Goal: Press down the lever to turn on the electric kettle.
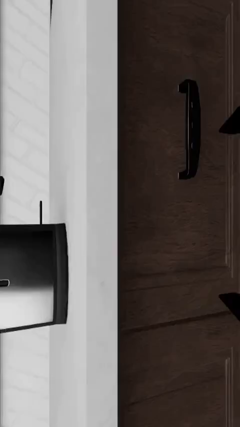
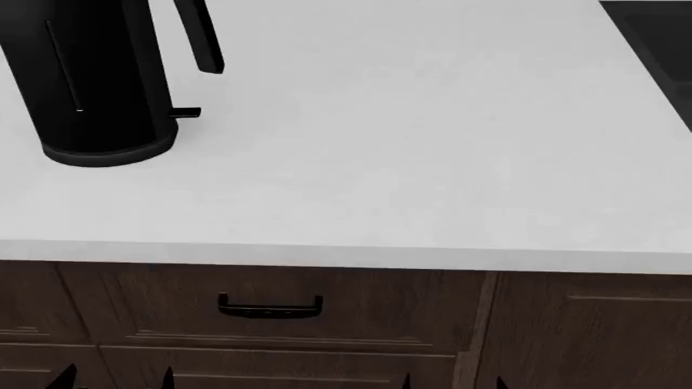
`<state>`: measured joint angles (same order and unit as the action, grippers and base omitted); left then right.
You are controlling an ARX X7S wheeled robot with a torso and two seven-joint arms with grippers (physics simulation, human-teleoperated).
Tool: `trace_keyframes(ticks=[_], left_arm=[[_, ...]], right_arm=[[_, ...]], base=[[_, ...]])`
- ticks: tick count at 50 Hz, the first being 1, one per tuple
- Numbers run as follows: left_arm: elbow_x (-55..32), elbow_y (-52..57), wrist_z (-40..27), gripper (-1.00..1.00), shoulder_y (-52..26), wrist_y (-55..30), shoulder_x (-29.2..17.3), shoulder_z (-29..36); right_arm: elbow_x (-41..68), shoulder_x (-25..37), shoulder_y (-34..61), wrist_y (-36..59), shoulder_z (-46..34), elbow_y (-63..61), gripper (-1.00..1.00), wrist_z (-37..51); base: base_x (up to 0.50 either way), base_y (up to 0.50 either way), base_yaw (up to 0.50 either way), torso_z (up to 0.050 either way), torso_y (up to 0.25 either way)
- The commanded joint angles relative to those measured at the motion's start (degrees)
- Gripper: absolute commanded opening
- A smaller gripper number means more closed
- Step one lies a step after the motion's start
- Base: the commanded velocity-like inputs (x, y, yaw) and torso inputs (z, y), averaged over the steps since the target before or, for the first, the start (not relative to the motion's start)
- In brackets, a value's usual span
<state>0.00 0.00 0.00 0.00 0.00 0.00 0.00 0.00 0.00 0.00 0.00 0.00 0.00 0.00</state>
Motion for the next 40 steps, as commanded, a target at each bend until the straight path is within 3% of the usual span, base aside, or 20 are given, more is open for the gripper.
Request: trace_keyframes(ticks=[1,3,4,6,9,10,13,18,29,40], left_arm=[[-0.6,0.0,0.0,1.0,0.0,0.0,-0.6,0.6],[-0.7,0.1,-1.2,1.0,0.1,0.1,-0.9,1.2],[-0.3,-0.1,-1.8,1.0,0.1,0.2,-1.2,1.7],[0.3,-0.3,-2.5,1.0,-0.1,0.1,-1.7,2.7],[12.1,3.3,-5.1,1.0,-1.9,-4.9,-3.9,8.6],[17.4,10.0,-3.4,1.0,-3.8,-10.9,-4.1,11.5],[19.1,21.9,1.3,1.0,-13.3,-23.6,-1.6,12.3],[10.4,25.9,3.5,1.0,-15.5,-29.8,-0.9,9.1],[6.7,31.0,1.9,1.0,-15.6,-33.2,-2.7,8.7],[4.9,33.6,-0.1,1.0,-15.8,-32.4,-3.7,7.2]], right_arm=[[0.5,0.5,0.0,0.0,-0.7,0.0,1.0,0.2],[1.2,1.4,-0.8,1.2,-0.7,-2.3,1.0,0.3],[4.1,3.9,-4.0,8.7,1.6,-10.9,1.0,-0.9],[3.3,3.9,-3.4,10.9,0.8,-14.3,1.0,0.0],[2.2,3.0,-1.8,11.5,-1.0,-13.2,1.0,1.5],[2.1,2.8,-1.5,11.4,-1.4,-12.9,1.0,1.8],[3.9,3.1,-2.0,9.3,-0.4,-12.5,1.0,1.9],[5.1,3.7,-2.8,7.0,0.2,-11.5,1.0,2.5],[5.5,4.0,-2.1,5.2,-0.4,-9.9,1.0,4.7],[3.8,8.9,2.2,25.3,0.0,-32.9,1.0,7.2]], base=[[0.0,0.0,0.0,0.0,0.0],[0.0,0.0,0.0,0.0,0.0],[0.0,0.0,0.0,0.0,0.0],[0.0,0.0,0.0,0.0,0.0],[0.0,0.0,0.0,0.0,0.0],[0.0,0.0,0.0,0.0,0.0],[0.0,0.0,0.0,0.0,0.0],[0.0,0.0,0.0,0.0,0.0],[0.0,0.0,0.0,0.0,0.0],[0.0,0.0,0.0,0.0,0.0]])
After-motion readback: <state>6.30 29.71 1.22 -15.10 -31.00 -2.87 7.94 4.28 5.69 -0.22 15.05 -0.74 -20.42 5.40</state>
